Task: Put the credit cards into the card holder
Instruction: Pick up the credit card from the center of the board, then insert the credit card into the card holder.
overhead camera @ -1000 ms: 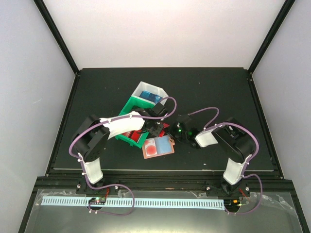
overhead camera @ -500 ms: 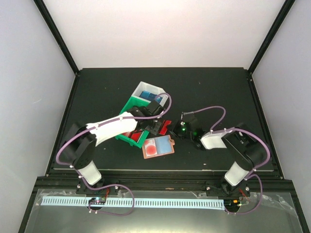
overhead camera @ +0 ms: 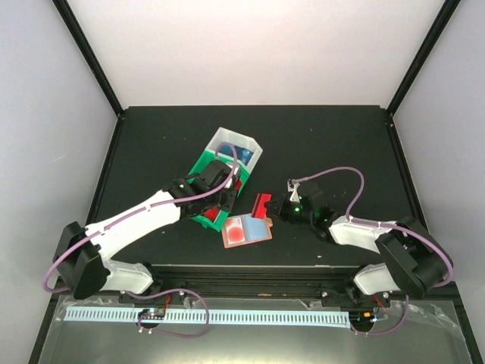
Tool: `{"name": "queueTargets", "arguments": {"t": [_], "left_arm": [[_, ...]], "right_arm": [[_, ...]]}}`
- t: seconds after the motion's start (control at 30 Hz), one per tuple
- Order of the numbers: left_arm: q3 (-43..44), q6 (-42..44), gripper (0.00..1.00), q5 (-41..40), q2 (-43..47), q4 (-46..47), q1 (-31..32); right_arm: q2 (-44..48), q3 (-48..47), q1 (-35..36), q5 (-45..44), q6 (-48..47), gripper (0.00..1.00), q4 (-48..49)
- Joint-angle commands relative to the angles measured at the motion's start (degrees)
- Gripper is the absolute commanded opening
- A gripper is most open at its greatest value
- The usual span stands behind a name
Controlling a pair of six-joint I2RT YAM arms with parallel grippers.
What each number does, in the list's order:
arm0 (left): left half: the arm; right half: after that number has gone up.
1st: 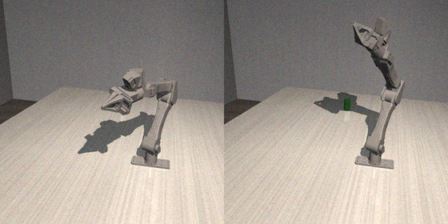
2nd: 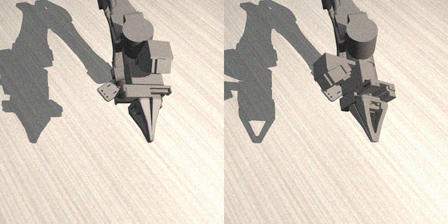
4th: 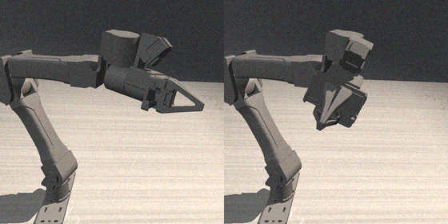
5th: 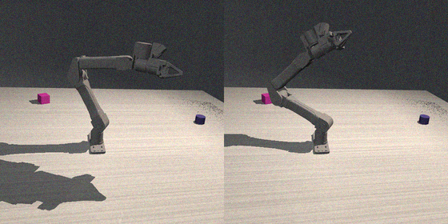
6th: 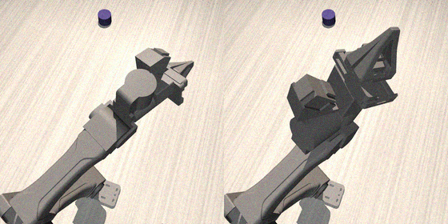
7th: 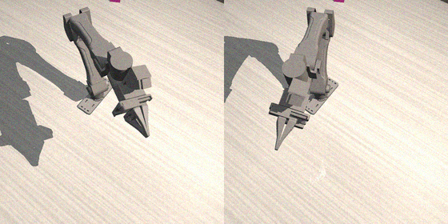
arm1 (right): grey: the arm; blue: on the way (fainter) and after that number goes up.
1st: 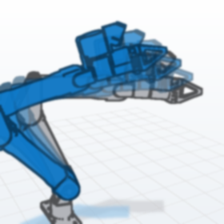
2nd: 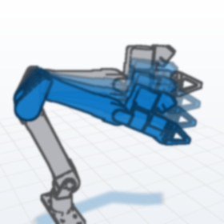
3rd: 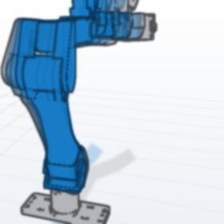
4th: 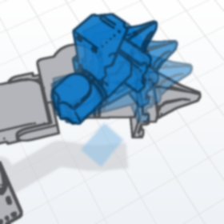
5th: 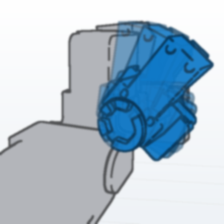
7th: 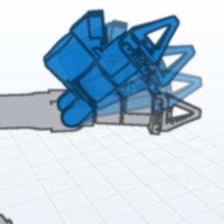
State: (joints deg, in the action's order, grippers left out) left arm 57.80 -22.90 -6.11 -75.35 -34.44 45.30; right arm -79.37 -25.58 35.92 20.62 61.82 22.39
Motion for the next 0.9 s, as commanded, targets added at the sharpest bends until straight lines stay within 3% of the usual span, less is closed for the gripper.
{"name": "queueTargets", "arguments": {"t": [0.0,0.23,0.5,0.7,0.87], "left_arm": [[-2.68,-4.0,0.02,1.95,6.04,0.63,-0.29],[-9.54,-11.93,0.02,5.73,12.56,3.55,-0.39],[-28.94,-33.4,0.02,9.5,18.52,27.11,2.84],[-31.12,-41.71,0.01,3.41,15.51,31.4,8.17],[-29.86,-43.63,0.02,2.32,11.63,31.09,8.97]], "right_arm": [[1.02,-2.32,1.13,5.28,-4.66,0.01,-3.85],[2.17,-5.96,2.11,4.11,-9.79,0.01,-12.85],[7.16,-5.85,2.1,0.61,-16.56,0.01,-26.79],[5.94,-10.67,2.18,-1.16,-21.21,0.01,-37.62],[0.88,-17.17,4.18,-4.57,-24.62,0.01,-44.62]]}}
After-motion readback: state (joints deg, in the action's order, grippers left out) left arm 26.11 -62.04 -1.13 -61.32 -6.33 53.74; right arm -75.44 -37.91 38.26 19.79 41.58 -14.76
